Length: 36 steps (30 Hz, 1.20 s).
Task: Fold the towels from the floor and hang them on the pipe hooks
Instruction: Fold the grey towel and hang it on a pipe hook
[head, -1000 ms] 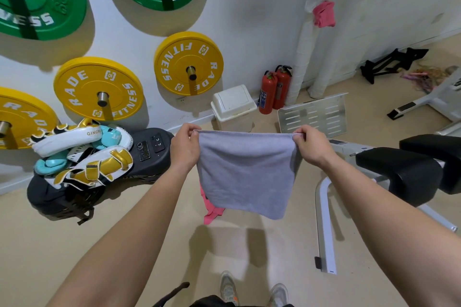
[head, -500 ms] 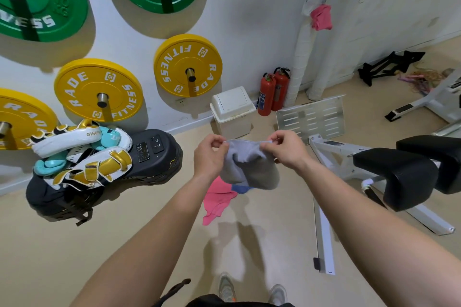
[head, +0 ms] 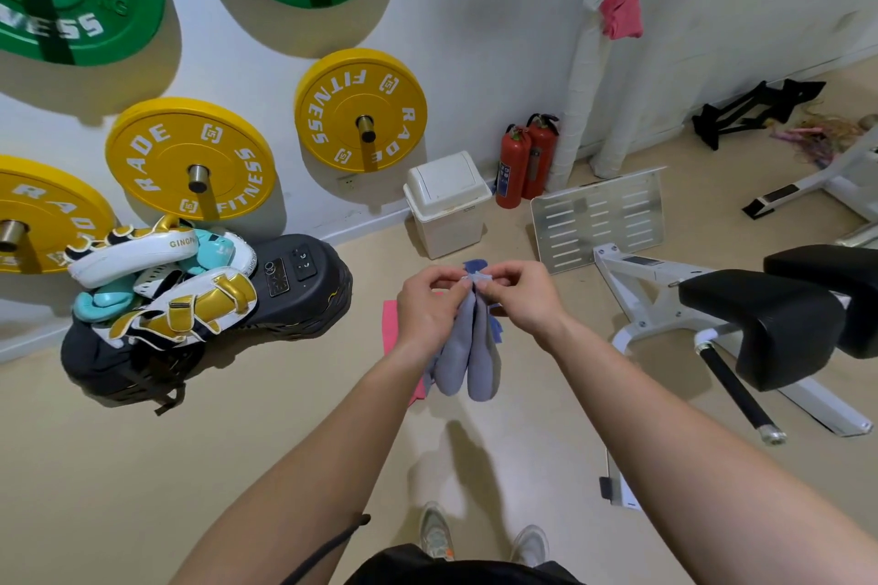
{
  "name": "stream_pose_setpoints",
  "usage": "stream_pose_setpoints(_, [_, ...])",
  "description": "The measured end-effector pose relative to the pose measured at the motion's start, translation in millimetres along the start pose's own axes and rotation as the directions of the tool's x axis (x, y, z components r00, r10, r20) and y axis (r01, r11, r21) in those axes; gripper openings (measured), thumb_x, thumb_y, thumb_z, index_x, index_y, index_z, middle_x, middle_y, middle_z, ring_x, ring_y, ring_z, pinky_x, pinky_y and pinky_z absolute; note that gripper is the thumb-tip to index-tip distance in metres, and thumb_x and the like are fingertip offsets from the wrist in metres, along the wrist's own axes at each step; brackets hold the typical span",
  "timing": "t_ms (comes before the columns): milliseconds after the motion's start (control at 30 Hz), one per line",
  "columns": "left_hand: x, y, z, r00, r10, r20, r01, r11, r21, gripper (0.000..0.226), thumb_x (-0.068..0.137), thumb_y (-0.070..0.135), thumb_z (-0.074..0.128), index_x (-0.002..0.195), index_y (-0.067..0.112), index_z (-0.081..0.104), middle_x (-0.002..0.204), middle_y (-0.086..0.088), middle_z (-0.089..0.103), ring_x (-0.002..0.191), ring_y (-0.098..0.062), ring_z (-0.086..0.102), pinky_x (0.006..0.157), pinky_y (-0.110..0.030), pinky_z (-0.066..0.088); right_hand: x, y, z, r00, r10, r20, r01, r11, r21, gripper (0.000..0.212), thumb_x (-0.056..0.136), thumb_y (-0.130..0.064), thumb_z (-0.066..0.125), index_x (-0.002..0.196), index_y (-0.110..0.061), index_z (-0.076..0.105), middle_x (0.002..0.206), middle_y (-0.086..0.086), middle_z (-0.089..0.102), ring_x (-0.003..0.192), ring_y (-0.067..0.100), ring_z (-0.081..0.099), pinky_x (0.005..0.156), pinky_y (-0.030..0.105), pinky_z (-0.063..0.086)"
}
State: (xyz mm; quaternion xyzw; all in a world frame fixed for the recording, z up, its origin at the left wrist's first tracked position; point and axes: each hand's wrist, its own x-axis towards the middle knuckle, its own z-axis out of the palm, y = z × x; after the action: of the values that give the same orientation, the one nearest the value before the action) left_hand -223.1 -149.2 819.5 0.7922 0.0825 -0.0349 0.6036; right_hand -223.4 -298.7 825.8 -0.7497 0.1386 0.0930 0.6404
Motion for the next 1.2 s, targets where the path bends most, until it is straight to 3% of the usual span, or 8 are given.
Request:
stream_pose_setpoints(200, [-1.0,7.4,1.1,1.000,-0.023,-0.009,0.022,0.998,-0.055,0.012,0.084,0.018,0.077,0.082,0.029,0.076,0.081,0.012,0.076,0.080,-0.002,0.070,0.072,-0.019,0.054,-2.0,-6.1,-0.6,0.998,-0.047,0.043,0.045,0.998,0.032,0.018,0.091,0.000,0.066,0.108,-0.001,0.073,0.086,0.009,0.074,0.073,0.008,0.069,0.070,0.021,0.057])
stream_pose_setpoints(400, [-2.9,14.1,3.4,0.998,-0.011,-0.061,0.006,0.997,-0.076,0.015,0.083,0.015,0.077,0.082,0.030,0.077,0.080,0.011,0.076,0.078,-0.004,0.072,0.075,-0.019,0.055,-2.5,-10.4,1.1,0.995,-0.093,-0.038,0.093,0.996,-0.005,0.015,0.087,-0.003,0.071,0.100,-0.007,0.077,0.084,0.007,0.076,0.078,0.016,0.071,0.079,0.030,0.060])
stream_pose_setpoints(533, [-8.6,17.3,5.0,0.998,0.018,-0.062,-0.020,0.999,-0.038,0.013,0.084,0.018,0.076,0.083,0.031,0.078,0.079,0.016,0.075,0.076,0.002,0.069,0.070,-0.014,0.053,-4.3,-13.4,1.2,0.992,-0.084,-0.092,0.084,0.996,0.000,0.011,0.082,-0.006,0.077,0.086,-0.016,0.077,0.078,0.006,0.076,0.070,0.010,0.071,0.073,0.026,0.061])
stream_pose_setpoints(633, [-10.9,16.8,6.2,0.999,0.021,-0.042,-0.023,0.998,-0.050,0.009,0.085,0.021,0.076,0.086,0.030,0.079,0.082,0.017,0.075,0.080,0.001,0.069,0.075,-0.021,0.057,-3.6,-11.7,0.1,0.991,-0.076,-0.113,0.075,0.997,-0.011,0.017,0.080,-0.006,0.079,0.077,-0.022,0.074,0.073,0.004,0.075,0.066,0.008,0.070,0.070,0.025,0.060])
stream_pose_setpoints(833, [-12.5,12.4,7.7,0.999,-0.041,0.000,0.041,0.987,-0.155,0.028,0.092,0.004,0.061,0.092,0.025,0.079,0.082,0.008,0.077,0.077,-0.009,0.072,0.076,-0.024,0.058,-3.3,-7.6,-2.1,0.994,-0.109,0.008,0.109,0.994,-0.001,0.016,0.083,0.000,0.075,0.097,-0.008,0.076,0.084,0.003,0.075,0.076,0.007,0.069,0.079,0.026,0.056])
stream_pose_setpoints(1000, [-12.6,9.8,3.3,0.994,-0.023,0.104,0.045,0.975,-0.216,0.030,0.093,-0.002,0.058,0.095,0.021,0.076,0.094,-0.003,0.077,0.091,-0.014,0.073,0.078,-0.024,0.057,-5.1,-14.1,-8.0,0.986,-0.153,0.060,0.158,0.984,-0.081,0.025,0.076,0.005,0.079,0.085,-0.018,0.075,0.079,-0.003,0.075,0.074,0.006,0.070,0.079,0.023,0.057])
stream_pose_setpoints(1100, [-10.7,8.6,-2.9,0.983,-0.008,0.186,0.056,0.965,-0.255,0.027,0.092,-0.004,0.059,0.097,0.017,0.074,0.096,-0.006,0.077,0.095,-0.018,0.073,0.085,-0.027,0.057,0.9,-18.6,-10.9,0.979,-0.196,0.049,0.202,0.957,-0.208,0.015,0.083,-0.001,0.075,0.090,-0.014,0.076,0.084,-0.001,0.074,0.077,0.008,0.067,0.079,0.024,0.055])
stream_pose_setpoints(1200, [-6.0,-1.3,-15.0,0.997,0.036,0.064,-0.031,0.996,-0.082,0.019,0.086,0.007,0.068,0.092,0.024,0.071,0.086,0.004,0.075,0.084,-0.011,0.070,0.077,-0.025,0.056,7.4,-28.6,-15.8,0.972,-0.220,0.079,0.234,0.926,-0.297,0.011,0.088,-0.004,0.069,0.096,-0.009,0.075,0.090,0.004,0.072,0.082,0.013,0.064,0.076,0.020,0.052])
